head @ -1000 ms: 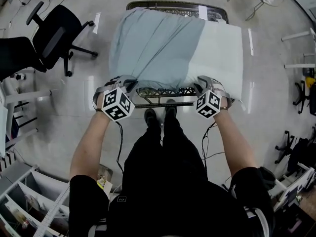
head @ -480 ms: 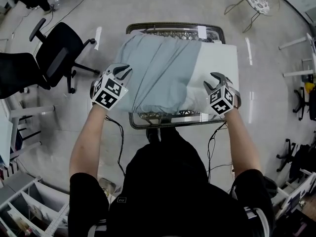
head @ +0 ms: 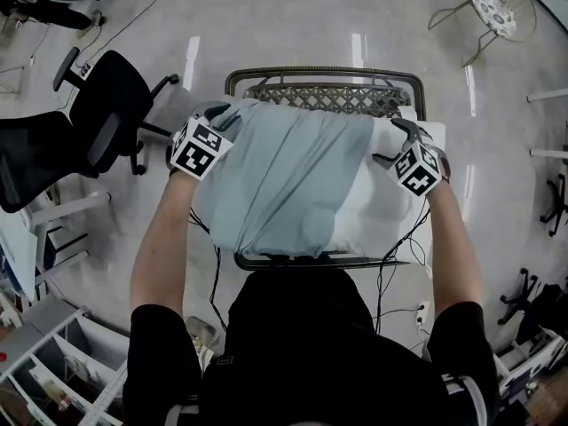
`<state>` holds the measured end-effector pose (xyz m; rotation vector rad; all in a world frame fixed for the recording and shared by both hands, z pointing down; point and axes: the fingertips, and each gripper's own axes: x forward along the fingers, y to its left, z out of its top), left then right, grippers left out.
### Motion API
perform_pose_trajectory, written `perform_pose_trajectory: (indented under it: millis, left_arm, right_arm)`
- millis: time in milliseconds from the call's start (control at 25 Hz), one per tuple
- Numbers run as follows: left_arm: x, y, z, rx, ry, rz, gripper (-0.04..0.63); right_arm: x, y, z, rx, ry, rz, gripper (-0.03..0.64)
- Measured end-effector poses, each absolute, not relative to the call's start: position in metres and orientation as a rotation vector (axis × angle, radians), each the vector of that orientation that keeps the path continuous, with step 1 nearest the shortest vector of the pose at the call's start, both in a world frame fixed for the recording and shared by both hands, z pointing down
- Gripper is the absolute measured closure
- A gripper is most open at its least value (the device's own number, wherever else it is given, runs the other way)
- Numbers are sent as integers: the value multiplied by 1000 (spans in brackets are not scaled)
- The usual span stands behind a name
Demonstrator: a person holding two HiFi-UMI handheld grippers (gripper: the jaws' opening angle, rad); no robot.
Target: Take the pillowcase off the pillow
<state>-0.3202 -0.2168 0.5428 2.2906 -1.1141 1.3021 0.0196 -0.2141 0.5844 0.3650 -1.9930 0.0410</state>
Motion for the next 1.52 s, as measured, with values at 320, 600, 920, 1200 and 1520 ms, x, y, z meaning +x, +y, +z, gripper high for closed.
perform_pose_trajectory:
  millis: [320,600,920,1200,1520]
  left_arm:
    - [-329,-247,592,2208,-888,1366,448]
    - [-345,-247,607,2146,-716,1644,586]
    - [-419,-222,600,2104,-712,1785,589]
    - [-498,-188,591,1975,-779,1915,589]
    - [-545,-160,574,1896,-874,1957,589]
  right_arm:
    - [7,-222,646,-1,-1883,355,115]
    - [15,-202,648,-126,-1813,438,251]
    - [22,-192,614,-145,-1847,478,384]
    - [44,-187,607,-128,-1800,516,396]
    - [65,-187,603,-64,-1821,555,396]
